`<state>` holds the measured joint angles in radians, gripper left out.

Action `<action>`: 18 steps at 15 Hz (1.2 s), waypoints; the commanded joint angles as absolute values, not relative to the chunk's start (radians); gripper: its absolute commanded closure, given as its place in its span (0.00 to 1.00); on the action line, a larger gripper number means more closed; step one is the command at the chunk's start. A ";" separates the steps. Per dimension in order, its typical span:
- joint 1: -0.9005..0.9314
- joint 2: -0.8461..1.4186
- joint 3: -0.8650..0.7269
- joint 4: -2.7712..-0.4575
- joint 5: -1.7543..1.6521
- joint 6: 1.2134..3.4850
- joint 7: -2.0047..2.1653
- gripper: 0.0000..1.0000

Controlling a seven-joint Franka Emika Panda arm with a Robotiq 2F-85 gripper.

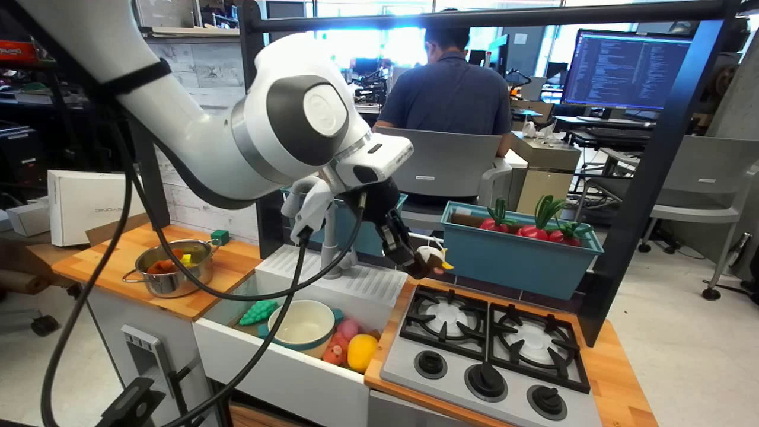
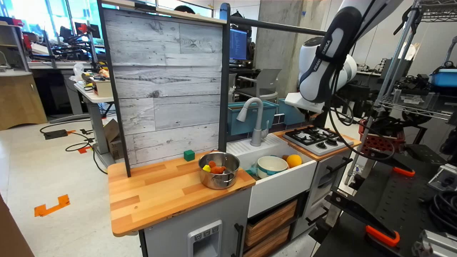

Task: Pick up the brown toy and place it on the stove

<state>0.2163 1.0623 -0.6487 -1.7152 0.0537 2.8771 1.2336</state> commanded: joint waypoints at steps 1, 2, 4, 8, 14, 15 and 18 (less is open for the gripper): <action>0.227 1.238 -0.736 -1.515 0.083 2.763 1.436 0.98; 0.219 1.268 -0.747 -1.478 0.076 2.722 1.496 0.98; 0.201 1.313 -0.758 -1.407 0.057 2.613 1.610 0.98; 0.152 1.360 -0.742 -1.276 0.014 2.380 1.799 0.69; 0.142 1.358 -0.722 -1.240 -0.016 2.254 1.852 0.55; 0.139 1.360 -0.721 -1.232 -0.017 2.250 1.854 0.52; 0.135 1.361 -0.720 -1.227 -0.017 2.249 1.855 0.52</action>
